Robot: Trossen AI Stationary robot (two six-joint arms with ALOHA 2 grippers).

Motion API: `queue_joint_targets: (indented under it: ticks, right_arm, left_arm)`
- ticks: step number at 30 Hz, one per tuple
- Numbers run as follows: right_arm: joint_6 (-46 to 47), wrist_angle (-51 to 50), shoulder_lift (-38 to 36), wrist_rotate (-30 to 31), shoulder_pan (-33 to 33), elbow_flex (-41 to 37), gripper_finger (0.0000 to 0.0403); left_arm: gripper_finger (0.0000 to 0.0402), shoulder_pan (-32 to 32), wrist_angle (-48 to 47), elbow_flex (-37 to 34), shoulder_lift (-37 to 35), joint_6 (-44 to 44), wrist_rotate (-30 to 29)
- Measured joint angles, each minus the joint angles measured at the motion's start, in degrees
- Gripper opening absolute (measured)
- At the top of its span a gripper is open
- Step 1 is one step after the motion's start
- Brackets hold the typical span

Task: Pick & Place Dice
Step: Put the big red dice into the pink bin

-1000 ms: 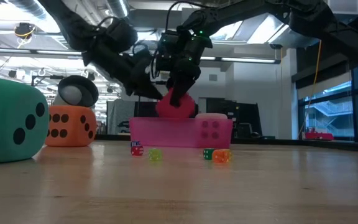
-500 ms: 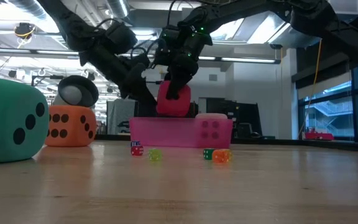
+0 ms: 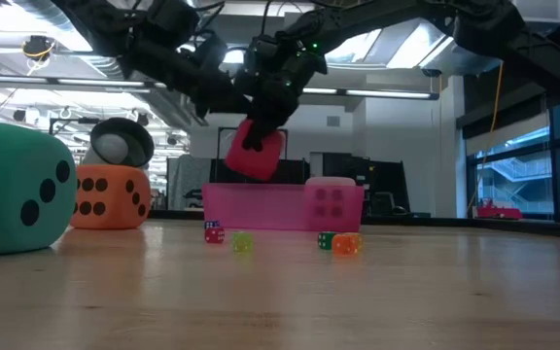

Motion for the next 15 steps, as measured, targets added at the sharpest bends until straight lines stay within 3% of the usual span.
queue_joint_targets:
  ticks: [15]
  right_arm:
    - [0.45,2.57,-0.05,-0.23,0.7,-0.26,0.04]
  left_arm:
    - [0.0029,0.65,0.62,0.2,11.53,-0.85,-3.04]
